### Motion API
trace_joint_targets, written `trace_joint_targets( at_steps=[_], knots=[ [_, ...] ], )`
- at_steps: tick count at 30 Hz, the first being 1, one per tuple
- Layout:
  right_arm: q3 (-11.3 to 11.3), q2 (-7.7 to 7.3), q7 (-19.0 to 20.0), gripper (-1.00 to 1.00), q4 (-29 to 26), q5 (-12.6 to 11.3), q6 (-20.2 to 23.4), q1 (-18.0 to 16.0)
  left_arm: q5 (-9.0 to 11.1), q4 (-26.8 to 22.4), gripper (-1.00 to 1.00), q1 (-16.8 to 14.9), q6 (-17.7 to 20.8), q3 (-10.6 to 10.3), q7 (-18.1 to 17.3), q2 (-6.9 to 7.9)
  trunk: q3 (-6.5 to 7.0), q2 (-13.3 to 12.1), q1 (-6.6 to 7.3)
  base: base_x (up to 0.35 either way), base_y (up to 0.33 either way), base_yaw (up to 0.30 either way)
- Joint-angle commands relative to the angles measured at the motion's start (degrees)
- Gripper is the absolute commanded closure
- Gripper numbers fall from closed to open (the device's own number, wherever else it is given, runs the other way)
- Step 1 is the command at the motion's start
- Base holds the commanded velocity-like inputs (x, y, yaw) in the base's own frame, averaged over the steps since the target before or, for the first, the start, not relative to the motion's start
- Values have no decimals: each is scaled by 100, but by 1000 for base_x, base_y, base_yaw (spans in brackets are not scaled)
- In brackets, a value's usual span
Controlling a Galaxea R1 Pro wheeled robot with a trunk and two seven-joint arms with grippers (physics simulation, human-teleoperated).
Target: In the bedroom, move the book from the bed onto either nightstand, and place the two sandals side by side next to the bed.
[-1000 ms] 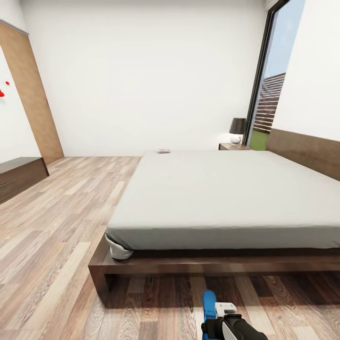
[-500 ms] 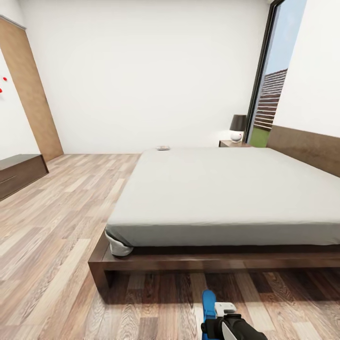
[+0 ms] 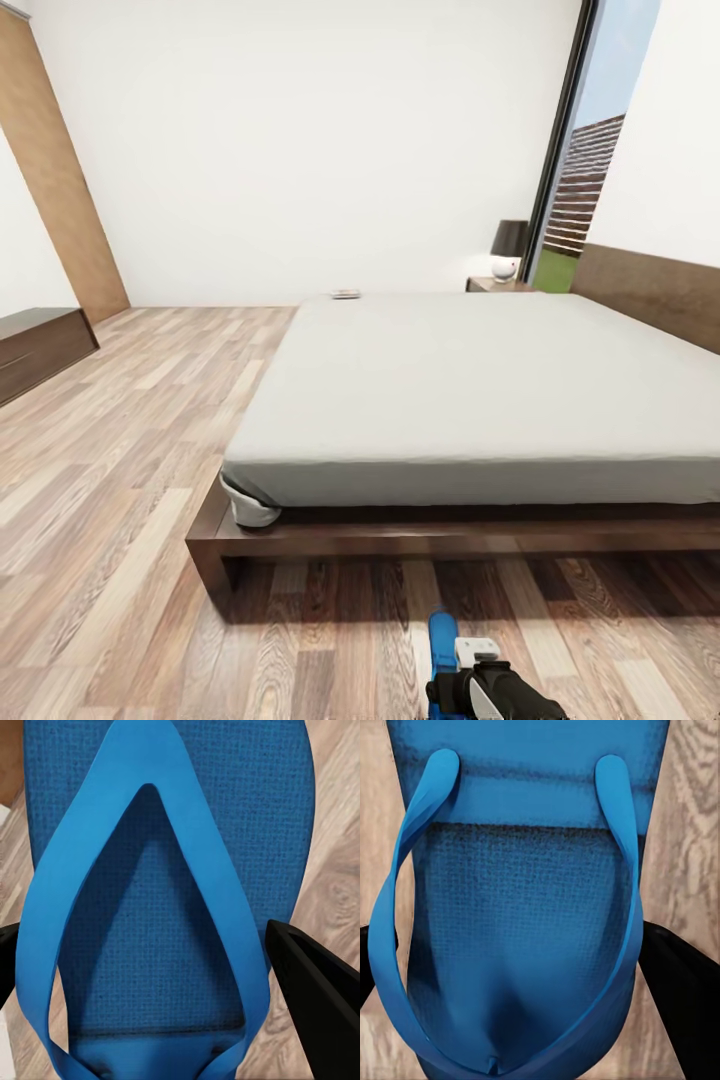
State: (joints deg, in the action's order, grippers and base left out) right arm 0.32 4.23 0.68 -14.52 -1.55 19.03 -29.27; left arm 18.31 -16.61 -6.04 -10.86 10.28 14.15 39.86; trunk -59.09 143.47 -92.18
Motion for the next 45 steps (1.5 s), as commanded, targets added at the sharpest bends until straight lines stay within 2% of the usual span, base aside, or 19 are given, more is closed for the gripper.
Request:
trace_joint_targets(
  at_steps=[1,11,24,33,45],
  knots=[
    [4,-1,0,100,-11,-16,36,-30,59,2,100,-3,-24,-18,0,2,-28,4,-1,0,0,0],
    [37,-7,-48,100,2,-5,48,-421,59,8,100,-3,-30,-18,0,10,-250,17,-27,0,0,0],
    [126,-19,-59,100,4,2,47,-492,59,5,100,-6,-26,-18,6,13,-538,35,-60,0,0,0],
    [128,-87,-59,100,2,5,40,-552,59,0,100,-9,-23,-18,27,15,-737,47,-84,0,0,0],
    [199,-97,-59,100,10,5,42,-739,59,-9,100,-11,-22,-17,35,18,-737,47,-84,0,1,0]
  ],
)
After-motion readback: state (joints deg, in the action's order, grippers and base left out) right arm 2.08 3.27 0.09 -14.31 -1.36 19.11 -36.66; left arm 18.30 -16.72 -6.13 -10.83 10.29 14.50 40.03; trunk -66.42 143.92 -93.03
